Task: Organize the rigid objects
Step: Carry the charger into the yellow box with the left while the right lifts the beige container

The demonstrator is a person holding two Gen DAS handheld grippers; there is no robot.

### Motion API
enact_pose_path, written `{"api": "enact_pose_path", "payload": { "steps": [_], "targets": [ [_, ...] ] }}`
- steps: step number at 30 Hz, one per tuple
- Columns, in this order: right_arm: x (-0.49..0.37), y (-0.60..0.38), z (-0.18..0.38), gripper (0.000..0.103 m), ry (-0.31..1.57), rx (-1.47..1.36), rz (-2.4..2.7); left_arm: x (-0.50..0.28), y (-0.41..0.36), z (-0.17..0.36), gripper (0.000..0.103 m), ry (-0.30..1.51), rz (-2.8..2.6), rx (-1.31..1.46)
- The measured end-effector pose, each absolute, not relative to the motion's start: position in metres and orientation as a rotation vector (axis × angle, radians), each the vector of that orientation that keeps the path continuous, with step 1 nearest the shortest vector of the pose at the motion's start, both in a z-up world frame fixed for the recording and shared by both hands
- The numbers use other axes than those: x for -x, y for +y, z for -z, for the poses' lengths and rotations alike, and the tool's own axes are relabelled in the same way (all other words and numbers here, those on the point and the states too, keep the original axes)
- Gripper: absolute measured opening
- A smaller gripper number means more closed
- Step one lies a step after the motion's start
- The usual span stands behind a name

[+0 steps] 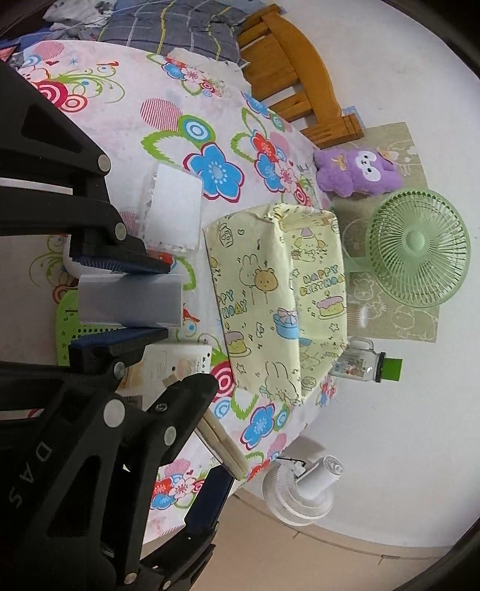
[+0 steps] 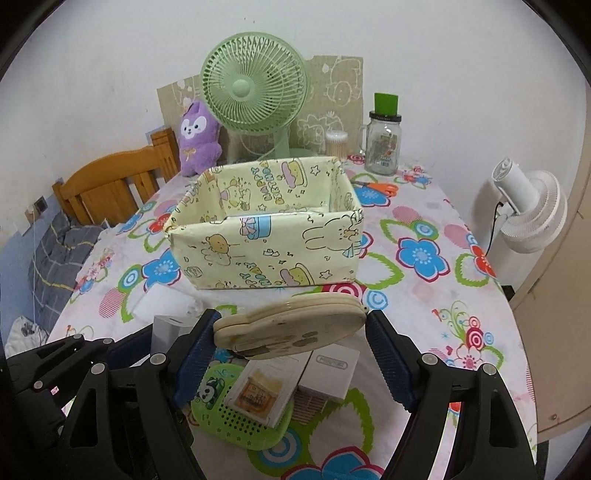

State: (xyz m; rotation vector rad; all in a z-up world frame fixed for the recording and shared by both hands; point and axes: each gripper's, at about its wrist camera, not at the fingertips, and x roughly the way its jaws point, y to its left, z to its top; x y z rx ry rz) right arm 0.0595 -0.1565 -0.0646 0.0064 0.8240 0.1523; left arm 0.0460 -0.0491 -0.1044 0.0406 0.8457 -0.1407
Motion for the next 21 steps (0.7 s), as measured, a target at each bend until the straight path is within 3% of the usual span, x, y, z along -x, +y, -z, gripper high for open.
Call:
{"api": "enact_pose_path", "payload": {
  "steps": [21],
  "targets": [
    [-0.04,-0.163,0.014,0.082,0.699,-0.009,-0.125,-0.033,-0.054,0.057,0.027,0.742,0.147,-0.06]
  ]
}}
